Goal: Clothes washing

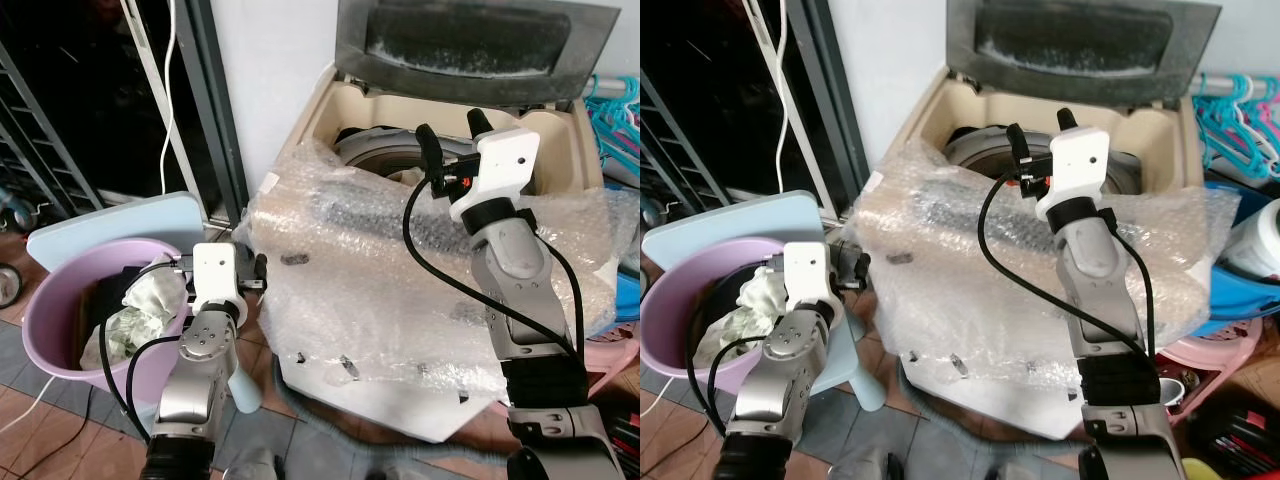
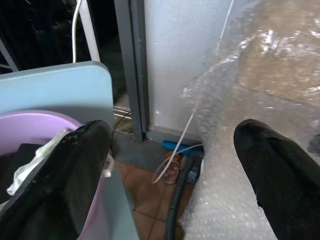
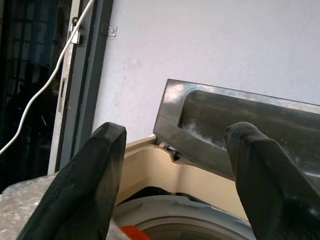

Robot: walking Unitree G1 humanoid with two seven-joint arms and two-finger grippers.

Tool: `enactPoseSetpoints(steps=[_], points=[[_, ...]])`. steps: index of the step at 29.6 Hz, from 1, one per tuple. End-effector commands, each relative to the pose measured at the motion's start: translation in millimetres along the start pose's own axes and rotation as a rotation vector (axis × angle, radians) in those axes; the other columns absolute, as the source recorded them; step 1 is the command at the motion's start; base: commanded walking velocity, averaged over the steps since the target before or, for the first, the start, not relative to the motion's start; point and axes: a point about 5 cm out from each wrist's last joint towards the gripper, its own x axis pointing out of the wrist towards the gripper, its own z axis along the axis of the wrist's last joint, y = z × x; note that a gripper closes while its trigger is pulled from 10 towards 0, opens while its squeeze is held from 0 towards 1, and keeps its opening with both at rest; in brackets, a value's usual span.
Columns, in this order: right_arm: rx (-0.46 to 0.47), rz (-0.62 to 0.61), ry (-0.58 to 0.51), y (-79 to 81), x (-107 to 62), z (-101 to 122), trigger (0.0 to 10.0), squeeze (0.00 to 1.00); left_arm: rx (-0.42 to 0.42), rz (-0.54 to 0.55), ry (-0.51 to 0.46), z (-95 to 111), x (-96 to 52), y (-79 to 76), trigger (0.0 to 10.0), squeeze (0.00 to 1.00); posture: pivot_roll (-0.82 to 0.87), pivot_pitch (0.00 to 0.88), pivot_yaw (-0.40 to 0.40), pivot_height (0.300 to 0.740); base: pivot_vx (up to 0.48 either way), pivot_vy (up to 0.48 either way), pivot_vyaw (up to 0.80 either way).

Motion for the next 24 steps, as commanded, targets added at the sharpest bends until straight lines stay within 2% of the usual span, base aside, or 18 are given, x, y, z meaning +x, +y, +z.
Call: enactPoseSetpoints(steps=[1,7,10,14,22,24], points=[[-0.006,0.02,-0.01,6.1,0.5,4,10.0,1.0,0.008,0.021,-0.009,3,0.6,4.9,10.0,0.0,-0.07,0.0,0.039,0.74,0.0,0.48,0.0],[-0.016,0.049,-0.001,12.8,-1.2,3,10.0,1.0,0.015,0.031,-0.006,3,-0.5,6.5,10.0,0.0,-0.06,0.0,0.034,0.74,0.0,0.48,0.0],[0.001,0.055,0.027,16.9,-8.6,-4,10.0,1.0,0.023,0.033,-0.016,3,-1.1,7.4,10.0,0.0,-0.05,0.0,0.035,0.74,0.0,0.48,0.75],[0.026,0.063,0.073,24.0,-21.7,-13,10.0,1.0,0.036,0.046,0.001,1,-1.6,10.3,10.0,0.0,-0.05,0.0,0.037,0.74,0.0,0.097,0.8],[0.04,0.067,0.091,30.2,-27.7,-17,10.0,1.0,0.041,0.041,-0.013,2,-1.2,10.8,10.0,0.0,-0.06,0.0,0.045,0.74,0.0,0.441,0.8],[0.047,0.063,0.097,30.6,-28.2,-18,10.0,1.0,0.049,0.038,-0.034,5,-1.3,11.0,10.0,0.0,-0.06,0.0,0.047,0.74,0.0,0.0,0.8]])
